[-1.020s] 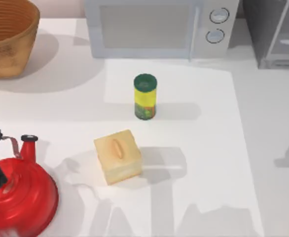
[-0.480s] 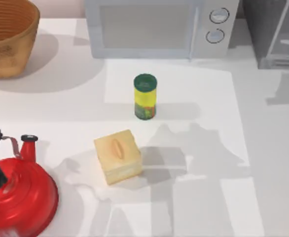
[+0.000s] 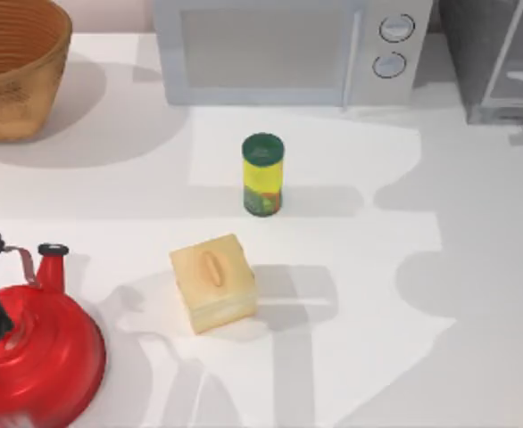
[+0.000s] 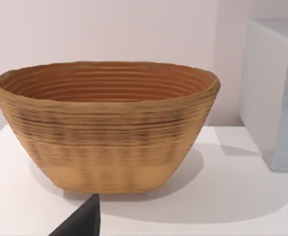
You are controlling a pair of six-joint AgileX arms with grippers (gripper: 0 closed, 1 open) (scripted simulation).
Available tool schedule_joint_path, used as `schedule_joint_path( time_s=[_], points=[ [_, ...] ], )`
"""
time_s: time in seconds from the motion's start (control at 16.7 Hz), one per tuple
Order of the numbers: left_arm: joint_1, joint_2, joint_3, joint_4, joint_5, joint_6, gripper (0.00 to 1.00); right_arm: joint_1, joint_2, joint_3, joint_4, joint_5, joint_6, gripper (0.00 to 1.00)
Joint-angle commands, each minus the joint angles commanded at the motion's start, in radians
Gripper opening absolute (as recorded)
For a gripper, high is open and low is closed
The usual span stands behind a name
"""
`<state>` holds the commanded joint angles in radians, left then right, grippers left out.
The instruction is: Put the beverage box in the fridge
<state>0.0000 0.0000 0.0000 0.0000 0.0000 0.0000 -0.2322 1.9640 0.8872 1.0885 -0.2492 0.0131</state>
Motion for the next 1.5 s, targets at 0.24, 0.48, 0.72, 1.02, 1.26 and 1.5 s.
schedule_joint_path(
  time_s=[0.24,0.48,0.72,1.02,1.26,1.5],
  points=[
    [0.000,0.000,0.000,0.000,0.000,0.000,1.00,-0.039,0.183,0.077,0.096,-0.006,0.002,0.00],
    [0.000,0.000,0.000,0.000,0.000,0.000,1.00,-0.047,0.210,0.089,0.111,-0.006,0.002,0.00],
    [0.000,0.000,0.000,0.000,0.000,0.000,1.00,-0.041,0.217,0.099,0.100,-0.003,0.003,0.00],
    [0.000,0.000,0.000,0.000,0.000,0.000,1.00,-0.025,0.308,0.302,-0.009,0.014,0.002,0.00],
    [0.000,0.000,0.000,0.000,0.000,0.000,1.00,-0.001,0.400,0.537,-0.141,0.031,0.001,0.00],
    [0.000,0.000,0.000,0.000,0.000,0.000,1.00,0.013,0.464,0.699,-0.247,0.050,0.001,0.00]
  ],
)
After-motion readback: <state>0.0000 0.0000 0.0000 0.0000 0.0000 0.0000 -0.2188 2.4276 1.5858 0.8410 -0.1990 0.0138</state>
